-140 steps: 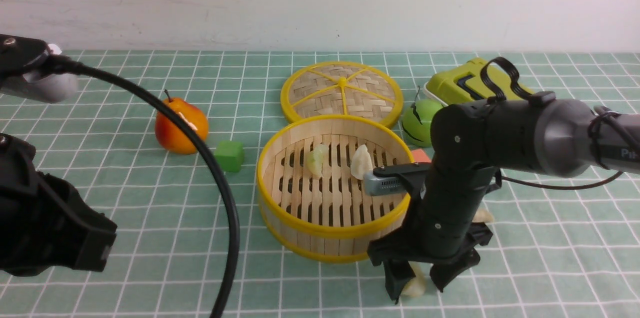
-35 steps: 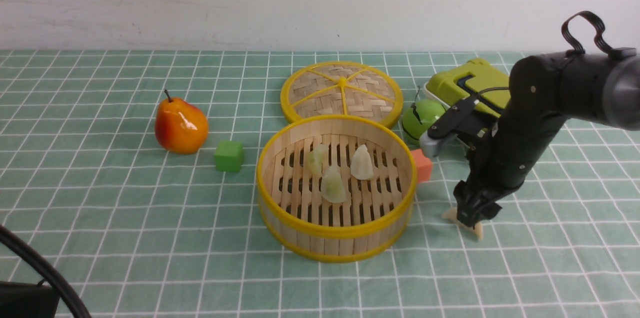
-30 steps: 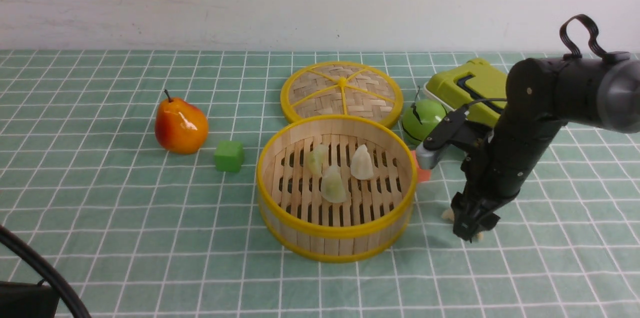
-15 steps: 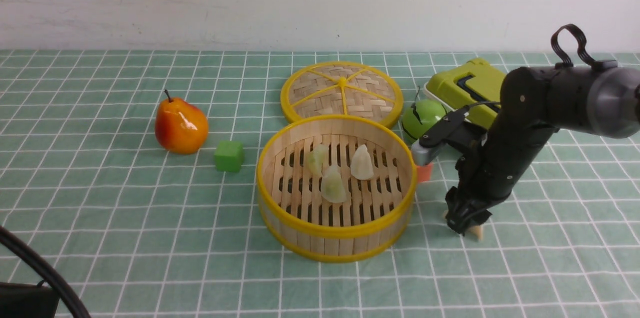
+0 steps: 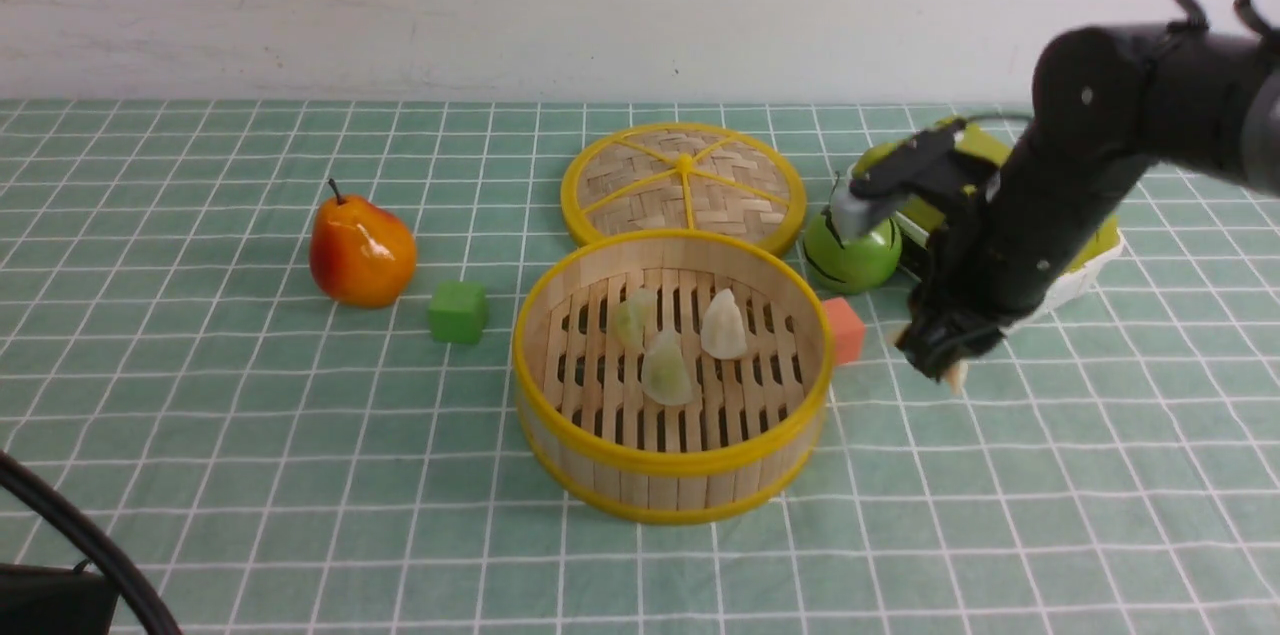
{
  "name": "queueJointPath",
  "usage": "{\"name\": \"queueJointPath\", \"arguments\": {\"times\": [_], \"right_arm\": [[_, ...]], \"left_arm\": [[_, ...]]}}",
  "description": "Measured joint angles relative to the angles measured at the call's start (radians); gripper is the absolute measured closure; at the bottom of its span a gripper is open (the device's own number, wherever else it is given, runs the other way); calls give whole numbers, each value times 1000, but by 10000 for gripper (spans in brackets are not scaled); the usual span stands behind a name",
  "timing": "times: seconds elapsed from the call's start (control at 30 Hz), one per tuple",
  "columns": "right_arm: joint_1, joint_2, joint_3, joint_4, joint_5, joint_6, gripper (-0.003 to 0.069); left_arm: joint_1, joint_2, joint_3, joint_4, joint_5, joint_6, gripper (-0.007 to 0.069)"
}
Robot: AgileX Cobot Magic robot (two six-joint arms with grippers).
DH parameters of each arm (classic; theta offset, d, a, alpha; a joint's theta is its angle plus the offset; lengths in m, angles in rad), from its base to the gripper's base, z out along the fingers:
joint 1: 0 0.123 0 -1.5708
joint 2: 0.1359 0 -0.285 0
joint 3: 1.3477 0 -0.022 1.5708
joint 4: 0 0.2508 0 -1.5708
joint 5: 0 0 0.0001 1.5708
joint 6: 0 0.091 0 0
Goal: Put the dumplings into the steamer on the table with the blue tablecloth.
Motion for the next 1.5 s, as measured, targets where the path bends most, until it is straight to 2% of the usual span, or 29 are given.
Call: {"name": "queueJointPath", "arguments": {"times": [0.13, 0.27, 0.47, 0.6, 0.67, 0.83, 0.9, 1.03, 1.13, 1.27, 1.3, 1.37, 1.5], "right_arm": [[105, -22, -120, 48, 32, 85, 457], [188, 28, -147, 66, -33, 150, 457], [212, 172, -147, 50, -141, 235, 457], [212, 238, -147, 22, -155, 300, 449], [212, 249, -147, 0, -158, 333, 414], [211, 241, -150, -30, -156, 364, 251], [211, 218, -169, -30, -98, 366, 193], [211, 137, -203, -26, 2, 365, 176], [211, 19, -204, 7, 67, 358, 231], [211, -178, -137, 88, 70, 301, 386], [211, -242, -99, 109, 58, 282, 442], [211, -319, -45, 135, 27, 262, 508], [211, -562, 161, 204, -125, 206, 665]], "left_arm": [[0, 0, 0, 0, -29, 0, 620], [0, 0, 0, -1, -49, 0, 617], [0, 0, 0, -1, -15, 0, 610], [0, 0, 0, -1, 20, 0, 609], [0, 0, 0, -1, 29, 0, 607], [0, 0, 0, -1, 30, 0, 603], [0, 0, 0, -3, 29, 0, 601], [0, -20, 7, -18, 14, 0, 597], [0, -82, 53, -47, -39, 0, 596], [0, -198, 165, -82, -150, -8, 592], [0, -228, 197, -90, -190, -17, 589], [0, -258, 230, -91, -239, -29, 588], [0, -302, 273, -91, -345, -51, 586]]}}
